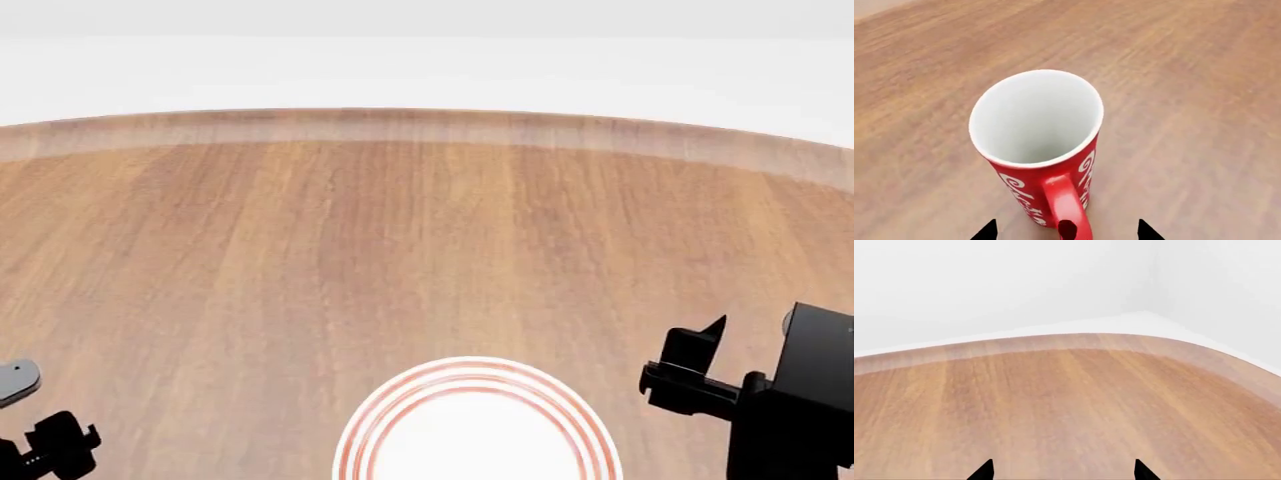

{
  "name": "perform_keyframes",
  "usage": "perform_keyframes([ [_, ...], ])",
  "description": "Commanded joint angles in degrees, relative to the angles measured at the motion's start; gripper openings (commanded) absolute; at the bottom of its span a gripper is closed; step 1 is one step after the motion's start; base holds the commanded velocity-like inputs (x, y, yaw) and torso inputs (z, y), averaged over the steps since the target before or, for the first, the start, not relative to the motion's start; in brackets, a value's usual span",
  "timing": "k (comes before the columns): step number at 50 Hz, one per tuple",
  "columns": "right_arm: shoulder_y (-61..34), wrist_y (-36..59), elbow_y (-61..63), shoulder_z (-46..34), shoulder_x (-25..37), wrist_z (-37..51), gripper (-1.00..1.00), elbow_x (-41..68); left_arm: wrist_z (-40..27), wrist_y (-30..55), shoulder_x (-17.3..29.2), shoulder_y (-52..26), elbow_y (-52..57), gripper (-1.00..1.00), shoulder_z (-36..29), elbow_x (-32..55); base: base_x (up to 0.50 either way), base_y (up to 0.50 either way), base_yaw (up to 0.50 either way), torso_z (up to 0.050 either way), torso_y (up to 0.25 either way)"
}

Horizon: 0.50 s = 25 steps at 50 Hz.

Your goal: Pick up the red mug and put it on the plate

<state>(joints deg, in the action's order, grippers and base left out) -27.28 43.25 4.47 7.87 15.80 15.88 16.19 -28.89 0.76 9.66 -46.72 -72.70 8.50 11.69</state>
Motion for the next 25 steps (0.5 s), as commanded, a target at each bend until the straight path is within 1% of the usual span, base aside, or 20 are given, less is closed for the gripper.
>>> perform_keyframes([
  [1,-0.2,-0.9,-1.5,1.1,-1.0,-1.6,1.00,-0.8,2.7,-1.9,-1.5,-0.1,-2.2,-1.00,3.3,-5.3,0.00,0.00,0.00,0.000,0.000],
  [15,0.0,-1.8,-2.4,0.8,-1.1,-1.6,1.00,-0.7,3.7,-2.1,-1.7,0.2,-2.2,-1.00,6.4,-7.6,0.00,0.00,0.00,0.000,0.000],
  [21,0.0,-2.4,-3.3,0.7,-1.1,-1.7,1.00,-0.6,5.1,-2.4,-1.7,0.3,-2.2,-1.00,6.8,-8.4,0.00,0.00,0.00,0.000,0.000],
  [25,-0.2,-2.3,-3.5,0.5,-1.1,-1.7,1.00,-0.5,6.3,-2.6,-1.6,0.1,-2.2,-1.00,5.6,-9.8,0.00,0.00,0.00,0.000,0.000],
])
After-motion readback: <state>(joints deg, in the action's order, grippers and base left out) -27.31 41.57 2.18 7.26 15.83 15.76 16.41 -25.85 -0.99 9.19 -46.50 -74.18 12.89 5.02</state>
